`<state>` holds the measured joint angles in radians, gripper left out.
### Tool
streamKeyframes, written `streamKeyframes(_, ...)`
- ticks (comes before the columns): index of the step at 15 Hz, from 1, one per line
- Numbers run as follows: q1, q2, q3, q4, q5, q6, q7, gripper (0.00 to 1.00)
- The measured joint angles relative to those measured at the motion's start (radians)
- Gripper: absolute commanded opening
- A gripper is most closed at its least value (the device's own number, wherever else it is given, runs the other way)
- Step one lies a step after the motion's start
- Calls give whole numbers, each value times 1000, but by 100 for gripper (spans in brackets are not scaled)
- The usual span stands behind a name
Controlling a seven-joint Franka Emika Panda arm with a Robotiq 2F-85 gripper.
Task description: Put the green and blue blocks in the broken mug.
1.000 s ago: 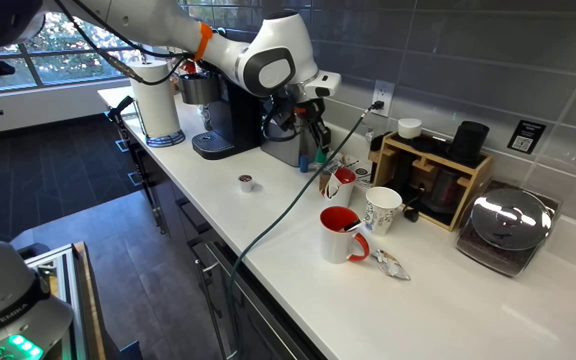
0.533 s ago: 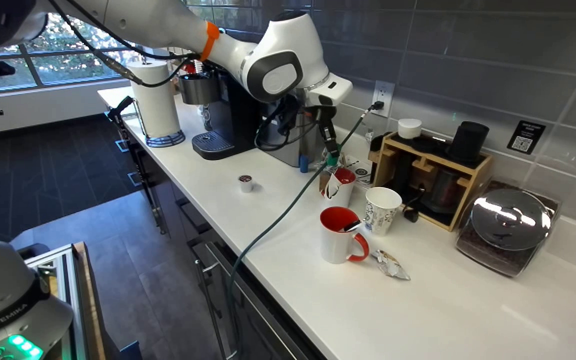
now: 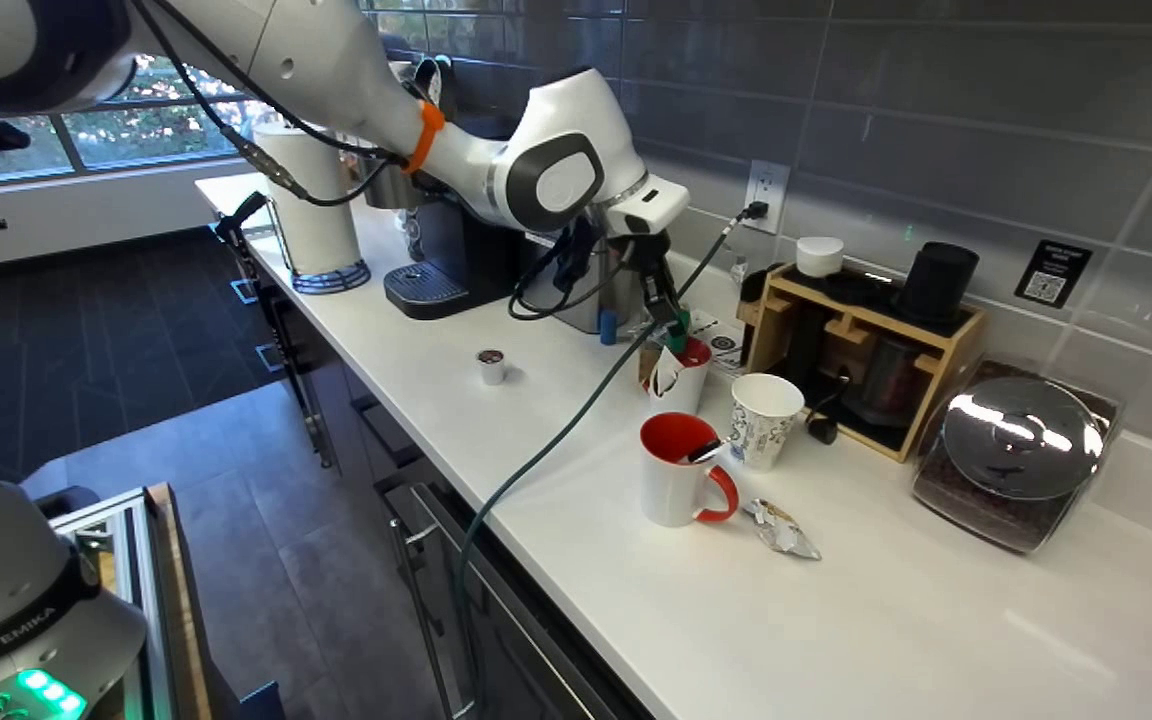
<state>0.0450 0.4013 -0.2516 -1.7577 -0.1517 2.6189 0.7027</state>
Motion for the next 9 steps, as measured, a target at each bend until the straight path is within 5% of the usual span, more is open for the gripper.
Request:
streamKeyframes(1, 22, 13, -17, 1, -35, 0, 36, 8)
streamKeyframes(2, 39, 25, -29, 2, -62, 0, 66, 38)
streamKeyframes(3, 52, 34, -37, 3, -84, 0, 90, 9)
streamKeyframes(5, 78, 45, -58, 5, -132, 0, 144, 12)
streamKeyframes(7, 106, 50, -87, 11, -194, 3, 213, 0)
streamKeyframes(9, 127, 55, -112, 22, -252, 3, 277, 0)
